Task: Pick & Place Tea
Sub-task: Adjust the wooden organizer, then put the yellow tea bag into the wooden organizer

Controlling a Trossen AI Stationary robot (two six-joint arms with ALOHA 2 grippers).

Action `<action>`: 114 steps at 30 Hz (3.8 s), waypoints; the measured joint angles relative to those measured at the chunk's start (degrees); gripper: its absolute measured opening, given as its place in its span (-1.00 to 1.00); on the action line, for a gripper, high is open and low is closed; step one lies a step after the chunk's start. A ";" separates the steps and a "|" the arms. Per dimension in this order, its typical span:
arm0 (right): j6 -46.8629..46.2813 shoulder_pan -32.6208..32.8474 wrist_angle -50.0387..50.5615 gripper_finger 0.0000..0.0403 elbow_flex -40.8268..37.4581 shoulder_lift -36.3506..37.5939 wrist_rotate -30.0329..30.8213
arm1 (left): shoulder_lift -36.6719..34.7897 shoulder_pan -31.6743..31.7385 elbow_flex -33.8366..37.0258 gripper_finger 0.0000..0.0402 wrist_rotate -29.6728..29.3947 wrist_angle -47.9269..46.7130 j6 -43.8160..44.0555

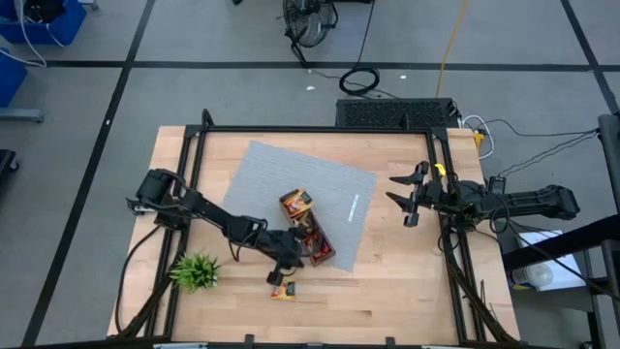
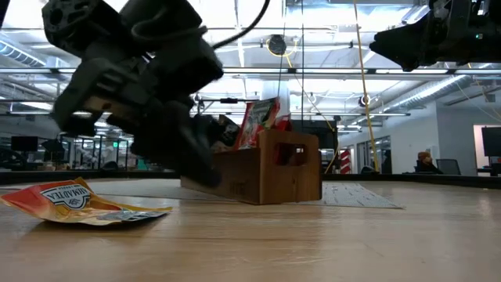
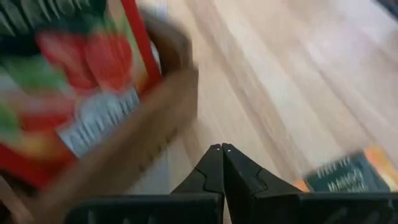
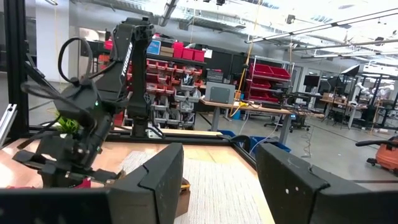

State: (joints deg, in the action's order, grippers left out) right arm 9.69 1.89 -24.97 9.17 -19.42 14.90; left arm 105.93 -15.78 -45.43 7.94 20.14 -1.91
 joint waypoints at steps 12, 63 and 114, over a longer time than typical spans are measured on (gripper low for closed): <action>0.00 -0.01 0.00 -0.08 0.02 0.00 -0.02 | -0.52 2.07 -0.09 -0.98 -12.29 12.16 -5.33; 0.00 -0.01 0.11 -0.08 0.00 -0.33 0.00 | 8.51 -2.99 -3.44 -1.00 -16.47 12.60 -14.29; 0.00 0.00 0.01 -0.08 -0.03 -1.36 -0.02 | -12.34 -12.91 -20.09 0.44 -22.30 -55.27 6.81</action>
State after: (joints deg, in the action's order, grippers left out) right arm 9.69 1.89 -24.96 9.15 -20.78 14.87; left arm 93.59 -28.69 -65.52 -14.36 -35.13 4.89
